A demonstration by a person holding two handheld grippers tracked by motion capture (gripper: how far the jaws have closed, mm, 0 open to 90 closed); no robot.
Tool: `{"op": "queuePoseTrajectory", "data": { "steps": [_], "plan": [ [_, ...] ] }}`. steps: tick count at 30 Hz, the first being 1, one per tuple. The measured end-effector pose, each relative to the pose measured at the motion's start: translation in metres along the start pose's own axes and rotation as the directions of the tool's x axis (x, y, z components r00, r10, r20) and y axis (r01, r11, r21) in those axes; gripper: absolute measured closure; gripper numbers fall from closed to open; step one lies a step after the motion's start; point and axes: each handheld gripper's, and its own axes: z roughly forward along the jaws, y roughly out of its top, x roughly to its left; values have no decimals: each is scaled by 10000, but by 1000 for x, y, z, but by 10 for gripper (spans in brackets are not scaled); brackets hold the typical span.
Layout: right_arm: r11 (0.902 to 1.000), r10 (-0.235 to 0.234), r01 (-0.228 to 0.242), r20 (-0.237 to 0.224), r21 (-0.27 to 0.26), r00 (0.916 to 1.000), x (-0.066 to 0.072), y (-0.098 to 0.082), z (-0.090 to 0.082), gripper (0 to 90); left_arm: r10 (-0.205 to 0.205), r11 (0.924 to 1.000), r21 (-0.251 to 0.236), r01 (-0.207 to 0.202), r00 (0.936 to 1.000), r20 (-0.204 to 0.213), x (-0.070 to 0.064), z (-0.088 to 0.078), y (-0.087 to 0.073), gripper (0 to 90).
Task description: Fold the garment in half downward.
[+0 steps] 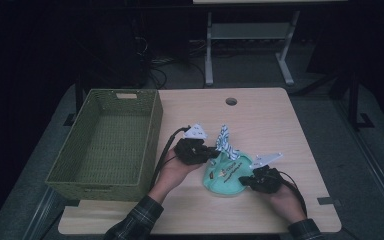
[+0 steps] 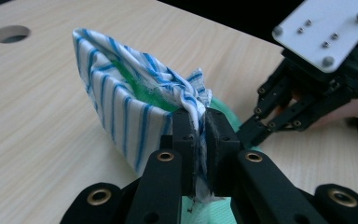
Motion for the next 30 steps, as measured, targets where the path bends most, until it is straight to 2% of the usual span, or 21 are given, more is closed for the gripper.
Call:
{"op": "queuePoseTrajectory", "data": {
  "steps": [4, 7, 11, 18, 20, 25, 28, 30],
  "plan": [
    [10000, -28, 28, 43, 17, 10000, -1, 0, -1, 897, 189, 9994, 301, -193, 9997, 132, -5, 7, -1, 832],
    [9999, 55, -54, 115, -155, 9999, -3, -2, -5, 897, 231, 9988, 438, -240, 9995, 224, -7, 12, -3, 832],
    [9977, 334, -313, 340, -609, 9989, -12, -5, -18, 897, 308, 9968, 725, -337, 9987, 408, -10, 20, -6, 831],
    [9953, 651, -600, 650, -765, 9958, -23, -10, -29, 898, 423, 9905, 1286, -493, 9975, 563, -15, 35, -13, 817],
    [9949, 668, -613, 672, -803, 9955, -24, -10, -30, 897, 351, 9907, 1295, -422, 9978, 570, -16, 36, -13, 797],
    [9944, 641, -584, 643, -882, 9959, -24, -10, -31, 898, 181, 9957, 890, -243, 9974, 698, -14, 29, -9, 651],
    [9944, 619, -561, 631, -897, 9961, -23, -10, -31, 897, 245, 9973, 668, -295, 9969, 744, -14, 22, -2, 619],
    [9944, 584, -529, 578, -918, 9966, -22, -9, -31, 898, 253, 9978, 590, -296, 9970, 736, -11, 18, 1, 633]
  ]
}}
